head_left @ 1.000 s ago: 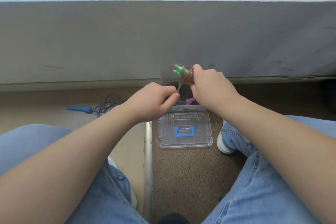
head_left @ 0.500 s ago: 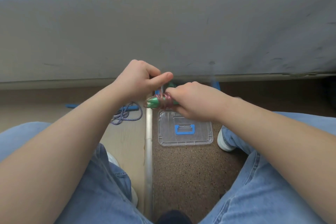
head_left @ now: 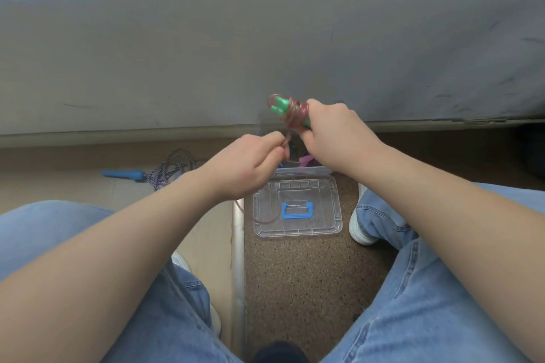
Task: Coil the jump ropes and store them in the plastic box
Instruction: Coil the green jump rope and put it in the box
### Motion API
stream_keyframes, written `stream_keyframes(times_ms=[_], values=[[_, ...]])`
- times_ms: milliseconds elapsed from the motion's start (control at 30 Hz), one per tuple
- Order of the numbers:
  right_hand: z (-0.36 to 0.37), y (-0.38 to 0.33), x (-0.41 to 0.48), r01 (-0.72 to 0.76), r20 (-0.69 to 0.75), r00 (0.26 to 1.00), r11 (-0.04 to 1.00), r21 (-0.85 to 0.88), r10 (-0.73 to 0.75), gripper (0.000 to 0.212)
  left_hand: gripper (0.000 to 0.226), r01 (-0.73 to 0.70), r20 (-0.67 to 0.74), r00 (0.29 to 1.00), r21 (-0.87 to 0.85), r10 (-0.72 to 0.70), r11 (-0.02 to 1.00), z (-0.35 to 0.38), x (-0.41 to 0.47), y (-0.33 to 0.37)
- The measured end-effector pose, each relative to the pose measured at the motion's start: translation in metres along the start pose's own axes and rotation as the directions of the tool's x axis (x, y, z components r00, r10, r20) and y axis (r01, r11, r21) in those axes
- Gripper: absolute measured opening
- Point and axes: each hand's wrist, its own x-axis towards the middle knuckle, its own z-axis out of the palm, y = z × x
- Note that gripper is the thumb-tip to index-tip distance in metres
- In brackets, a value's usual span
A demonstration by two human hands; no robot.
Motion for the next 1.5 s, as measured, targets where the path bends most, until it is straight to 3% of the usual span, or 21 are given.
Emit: stream_keyframes(times_ms=[133, 233, 367, 533, 633, 733, 800, 867, 967, 1067, 1233, 1367, 1500], values=[[0.004, 0.000, -0.004, 0.042, 0.243, 0.970, 0.986, -0.162, -0.001, 0.012, 0.038, -0.214, 0.006, 0.975, 0.265, 0.220, 0.940, -0.003, 0.000, 0.000], [0.008, -0.005, -0.009, 0.148, 0.339, 0.936, 0.980, -0.136, -0.095, 0.011, 0.042, -0.189, -0.106, 0.966, 0.330, 0.235, 0.925, -0.013, 0.005, -0.006], [0.014, -0.014, -0.014, 0.325, 0.386, 0.884, 0.940, -0.100, -0.265, 0.010, 0.050, -0.039, -0.267, 0.957, 0.267, 0.112, 0.963, -0.031, 0.015, -0.022], [0.012, -0.022, -0.020, 0.413, 0.297, 0.862, 0.909, 0.058, -0.411, 0.021, 0.060, 0.196, -0.164, 0.969, 0.069, -0.183, 0.978, -0.028, 0.016, -0.033], [0.008, -0.021, -0.022, 0.355, 0.237, 0.892, 0.922, 0.157, -0.384, 0.028, 0.062, 0.281, -0.063, 0.955, -0.119, -0.290, 0.952, -0.017, 0.017, -0.030], [0.009, -0.020, -0.021, 0.270, 0.153, 0.940, 0.939, 0.212, -0.304, 0.022, 0.050, 0.320, -0.070, 0.936, -0.241, -0.346, 0.916, -0.003, 0.017, -0.022], [0.011, -0.019, -0.018, 0.214, 0.091, 0.967, 0.954, 0.209, -0.237, 0.016, 0.031, 0.252, -0.117, 0.955, -0.167, -0.273, 0.953, 0.005, 0.017, -0.022], [0.010, -0.017, -0.012, 0.088, 0.028, 0.995, 0.963, 0.256, -0.099, 0.012, 0.032, 0.272, -0.099, 0.955, -0.078, -0.279, 0.959, 0.007, 0.015, -0.016], [0.006, -0.008, -0.003, -0.051, 0.007, 0.999, 0.957, 0.284, 0.051, 0.013, 0.036, 0.191, 0.007, 0.982, -0.036, -0.191, 0.981, 0.008, 0.008, -0.003], [0.009, -0.002, -0.001, -0.117, 0.065, 0.992, 0.980, 0.159, 0.108, 0.015, 0.037, 0.040, 0.157, 0.987, 0.001, -0.039, 0.999, 0.004, 0.002, 0.007], [0.021, -0.010, -0.011, 0.010, 0.303, 0.953, 0.993, -0.117, 0.026, 0.018, 0.050, -0.267, 0.127, 0.963, 0.369, 0.236, 0.890, -0.010, 0.005, -0.001], [0.028, -0.016, -0.018, 0.221, 0.453, 0.882, 0.963, -0.152, -0.131, 0.009, 0.054, -0.275, 0.025, 0.954, 0.477, 0.300, 0.834, -0.025, 0.008, -0.010], [0.020, -0.021, -0.020, 0.290, 0.426, 0.882, 0.945, -0.152, -0.202, 0.014, 0.055, -0.130, -0.042, 0.986, 0.411, 0.161, 0.902, -0.039, 0.012, -0.025]])
